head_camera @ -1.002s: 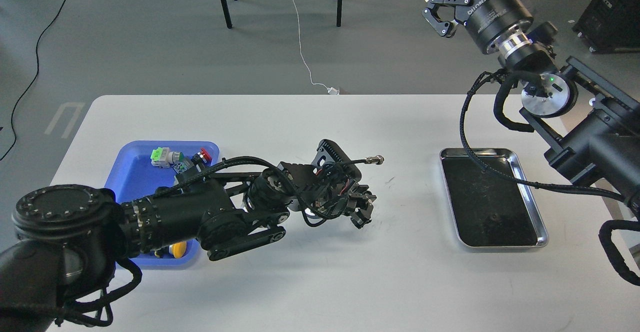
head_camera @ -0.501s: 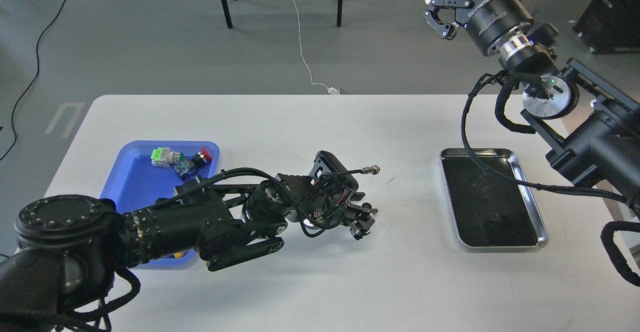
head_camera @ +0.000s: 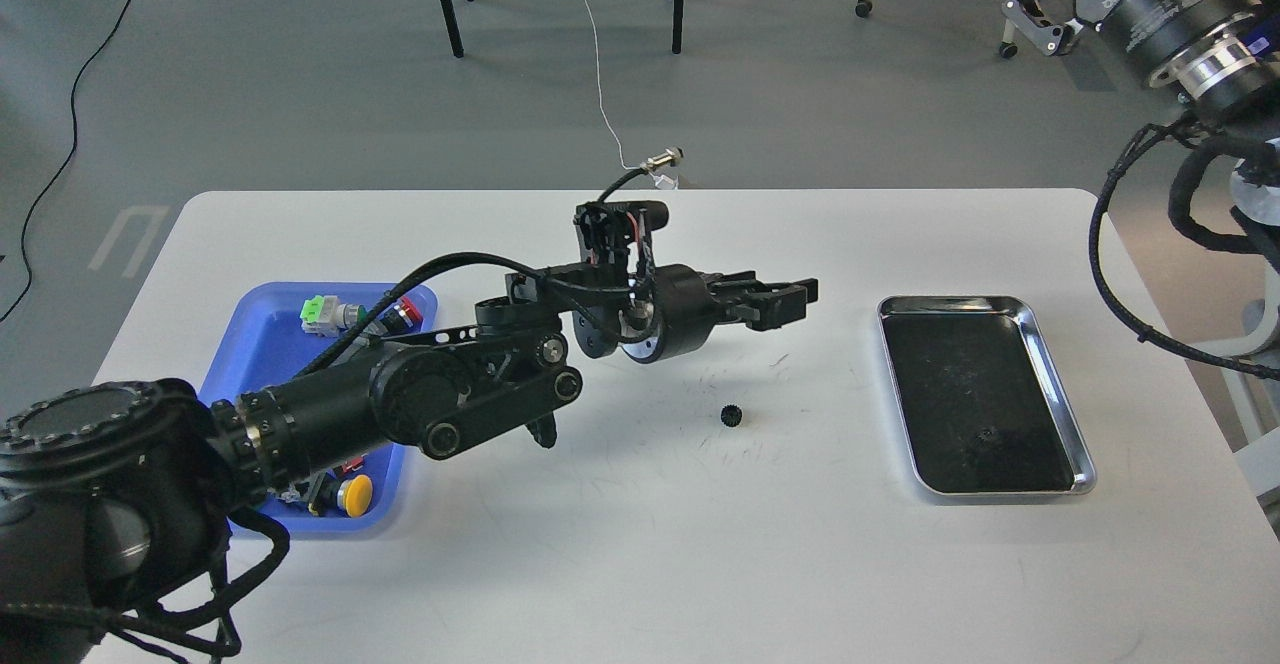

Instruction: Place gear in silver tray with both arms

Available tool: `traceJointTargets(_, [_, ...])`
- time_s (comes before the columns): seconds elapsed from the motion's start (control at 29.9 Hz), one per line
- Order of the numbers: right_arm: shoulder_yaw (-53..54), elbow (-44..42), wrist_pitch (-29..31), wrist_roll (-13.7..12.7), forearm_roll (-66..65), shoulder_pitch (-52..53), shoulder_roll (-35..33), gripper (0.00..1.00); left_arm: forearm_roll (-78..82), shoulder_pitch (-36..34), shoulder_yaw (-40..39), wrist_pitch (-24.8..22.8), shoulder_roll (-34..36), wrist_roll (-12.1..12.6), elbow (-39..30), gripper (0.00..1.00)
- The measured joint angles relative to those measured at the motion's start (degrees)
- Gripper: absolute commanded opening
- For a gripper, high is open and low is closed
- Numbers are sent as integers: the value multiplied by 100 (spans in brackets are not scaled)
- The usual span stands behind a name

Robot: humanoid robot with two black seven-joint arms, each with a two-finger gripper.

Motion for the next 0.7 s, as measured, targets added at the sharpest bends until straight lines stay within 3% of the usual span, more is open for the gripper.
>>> traceJointTargets(0.13, [-2, 74, 15, 38, -972, -7, -47, 99, -1791, -9, -736, -41, 421, -385, 110, 91])
traceJointTargets(0.37, [-382, 442, 92, 75, -2180, 318, -8, 99, -5014, -8, -1484, -520, 1198, -462, 440, 96])
traceJointTargets(0.5, [-1705, 475, 126, 77, -2638, 1221, 42, 99, -6165, 153, -2133, -776, 1577, -477, 487, 97])
traceJointTargets(0.7, [-3692, 491, 127, 116, -3162, 2553, 584, 99, -6679, 728, -2935, -923, 1784, -444, 597, 97])
